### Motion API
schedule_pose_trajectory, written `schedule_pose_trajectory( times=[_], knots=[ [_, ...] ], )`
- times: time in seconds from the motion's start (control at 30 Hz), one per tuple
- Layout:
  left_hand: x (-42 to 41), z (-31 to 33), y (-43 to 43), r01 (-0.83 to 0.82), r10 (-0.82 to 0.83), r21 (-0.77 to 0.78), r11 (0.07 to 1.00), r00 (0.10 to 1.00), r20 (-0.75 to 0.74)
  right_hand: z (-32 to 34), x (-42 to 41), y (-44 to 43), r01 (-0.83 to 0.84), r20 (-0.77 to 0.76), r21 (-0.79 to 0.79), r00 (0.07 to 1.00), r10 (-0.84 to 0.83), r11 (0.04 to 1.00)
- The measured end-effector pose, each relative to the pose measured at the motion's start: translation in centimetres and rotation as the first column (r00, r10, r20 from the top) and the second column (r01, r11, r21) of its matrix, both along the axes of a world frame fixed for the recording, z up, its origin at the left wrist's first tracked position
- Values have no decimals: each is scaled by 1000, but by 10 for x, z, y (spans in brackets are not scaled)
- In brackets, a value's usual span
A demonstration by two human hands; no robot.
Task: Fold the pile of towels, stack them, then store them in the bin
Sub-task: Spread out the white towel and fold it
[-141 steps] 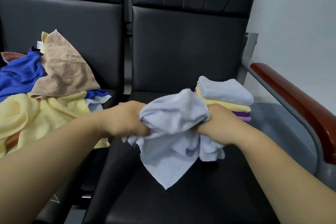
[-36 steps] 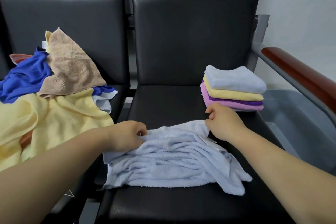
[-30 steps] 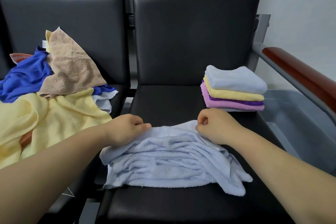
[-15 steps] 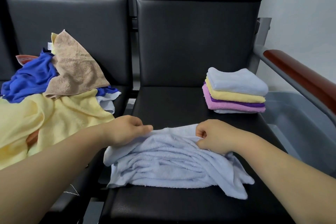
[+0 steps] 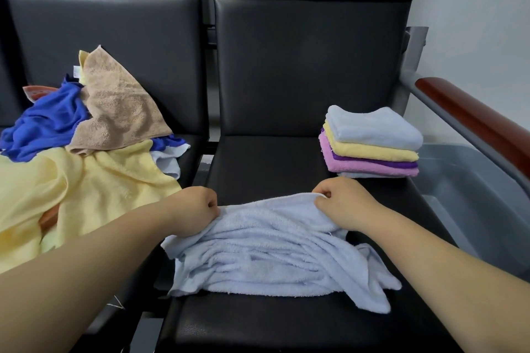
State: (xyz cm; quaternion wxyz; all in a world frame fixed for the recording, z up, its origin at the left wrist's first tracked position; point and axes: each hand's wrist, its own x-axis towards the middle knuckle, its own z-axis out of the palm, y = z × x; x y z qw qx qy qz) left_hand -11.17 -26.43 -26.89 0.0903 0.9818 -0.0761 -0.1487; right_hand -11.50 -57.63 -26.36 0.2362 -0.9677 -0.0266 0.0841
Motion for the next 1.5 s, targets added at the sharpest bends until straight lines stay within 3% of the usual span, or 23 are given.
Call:
schedule_pose_trajectory(
  times=[0.7, 1.0, 1.13, 1.3, 1.5],
  knots=[
    [11, -15, 0, -17, 18, -11, 1000, 1000, 15, -6, 5, 2, 87, -85, -217, 991, -108, 972],
    [13, -11, 1, -63, 64, -73, 995, 998, 10, -10, 8, -5, 171, -29, -132, 984, -176, 976],
    [14, -7, 1, -44, 43, -22, 999, 999, -30, -7, 11, -6, 159, -96, -188, 979, -179, 969],
    [14, -1, 4, 16, -13, -50, 999, 998, 54, -3, 9, -12, 102, -129, -152, 984, -122, 983],
    [14, 16, 13, 28, -2, -163, 986, 988, 155, 9, 5, -13, 111, 14, -84, 994, -110, 990]
  ],
)
